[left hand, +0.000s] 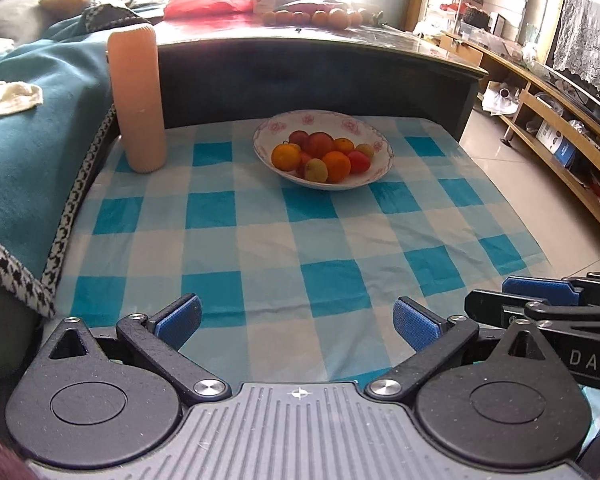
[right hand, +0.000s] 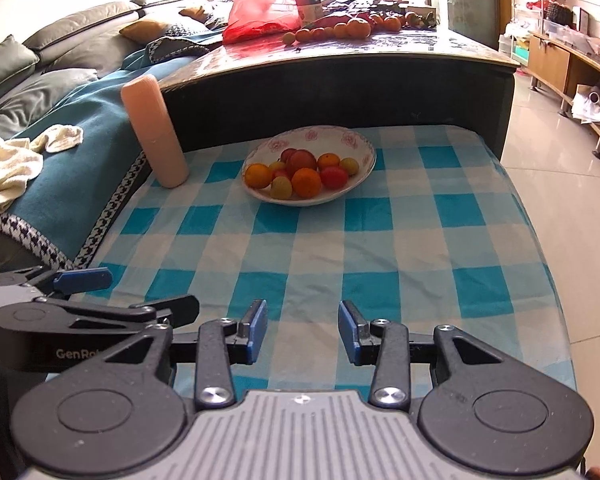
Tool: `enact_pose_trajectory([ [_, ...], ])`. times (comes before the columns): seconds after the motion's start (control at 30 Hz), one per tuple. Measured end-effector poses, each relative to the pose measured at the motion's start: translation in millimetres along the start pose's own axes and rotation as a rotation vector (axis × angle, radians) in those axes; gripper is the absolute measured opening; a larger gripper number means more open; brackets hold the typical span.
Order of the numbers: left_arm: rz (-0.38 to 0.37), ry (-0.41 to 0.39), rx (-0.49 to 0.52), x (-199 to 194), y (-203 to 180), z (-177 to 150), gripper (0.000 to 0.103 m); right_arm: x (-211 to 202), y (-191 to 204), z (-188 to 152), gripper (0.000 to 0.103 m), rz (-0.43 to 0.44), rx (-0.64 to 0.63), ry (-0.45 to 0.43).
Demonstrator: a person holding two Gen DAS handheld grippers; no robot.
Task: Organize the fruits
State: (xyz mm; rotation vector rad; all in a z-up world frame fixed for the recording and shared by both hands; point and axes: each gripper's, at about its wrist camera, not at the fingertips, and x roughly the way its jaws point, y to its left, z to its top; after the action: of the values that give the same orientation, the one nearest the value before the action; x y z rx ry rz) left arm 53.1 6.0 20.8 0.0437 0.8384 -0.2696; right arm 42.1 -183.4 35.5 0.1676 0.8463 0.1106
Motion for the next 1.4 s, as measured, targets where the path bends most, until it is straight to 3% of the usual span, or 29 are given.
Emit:
enact_pose_trajectory([
  [0.27, 0.052, 0.047, 0.014, -2, -6, -10, 0.103, -6, 4, -13, 0.054, 0.0, 0.003, 0.016],
  [0.83, 0.068, 0.123, -0.04, -1, 0, -20, 0.102, -3, 9, -25, 0.054, 0.023, -0.006, 0.034],
  [1.4, 0.102, 0.091, -0.001, 0, -2, -23, 0.102, 5, 10, -30, 0.054, 0.027, -0.007, 0.054],
])
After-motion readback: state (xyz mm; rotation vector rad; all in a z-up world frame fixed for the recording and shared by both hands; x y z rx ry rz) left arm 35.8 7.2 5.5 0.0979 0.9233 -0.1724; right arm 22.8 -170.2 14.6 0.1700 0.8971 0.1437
